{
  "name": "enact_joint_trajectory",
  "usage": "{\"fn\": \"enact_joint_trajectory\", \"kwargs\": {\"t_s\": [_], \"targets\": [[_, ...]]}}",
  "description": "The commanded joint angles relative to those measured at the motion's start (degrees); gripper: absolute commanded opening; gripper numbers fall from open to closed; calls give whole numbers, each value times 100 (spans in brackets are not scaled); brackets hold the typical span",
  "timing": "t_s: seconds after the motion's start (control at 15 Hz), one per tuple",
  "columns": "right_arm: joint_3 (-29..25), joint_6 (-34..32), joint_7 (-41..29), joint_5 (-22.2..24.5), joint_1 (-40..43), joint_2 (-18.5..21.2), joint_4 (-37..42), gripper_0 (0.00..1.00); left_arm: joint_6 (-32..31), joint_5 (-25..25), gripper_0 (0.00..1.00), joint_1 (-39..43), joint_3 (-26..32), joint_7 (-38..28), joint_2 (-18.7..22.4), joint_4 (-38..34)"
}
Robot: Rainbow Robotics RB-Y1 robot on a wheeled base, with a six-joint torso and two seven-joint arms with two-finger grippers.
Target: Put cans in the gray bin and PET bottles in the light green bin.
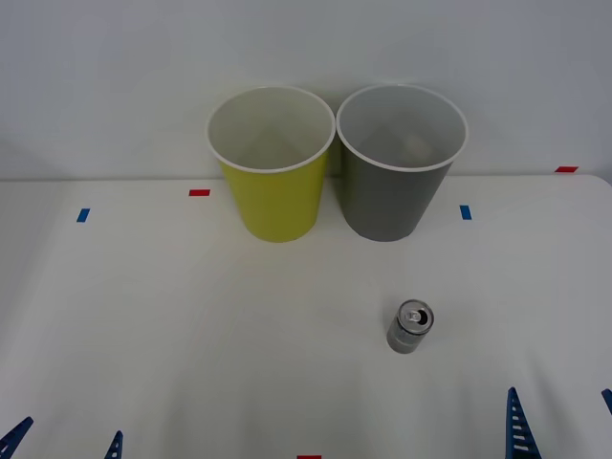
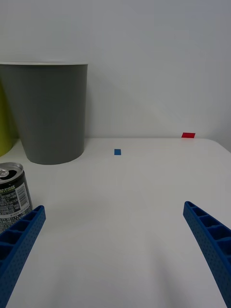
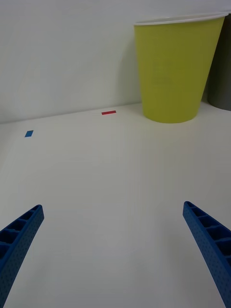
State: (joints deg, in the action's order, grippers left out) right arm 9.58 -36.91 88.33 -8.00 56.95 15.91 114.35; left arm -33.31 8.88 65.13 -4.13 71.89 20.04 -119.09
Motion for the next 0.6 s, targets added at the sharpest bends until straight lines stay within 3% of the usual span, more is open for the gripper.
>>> {"fn": "enact_joint_trajectory", "kwargs": {"t_s": [0.07, 0.6], "targets": [[0, 0, 0, 0, 0, 0, 0, 100, 0, 0, 100, 0, 0, 0, 0, 0], [0, 0, 0, 0, 0, 0, 0, 100, 0, 0, 100, 0, 0, 0, 0, 0]]}}
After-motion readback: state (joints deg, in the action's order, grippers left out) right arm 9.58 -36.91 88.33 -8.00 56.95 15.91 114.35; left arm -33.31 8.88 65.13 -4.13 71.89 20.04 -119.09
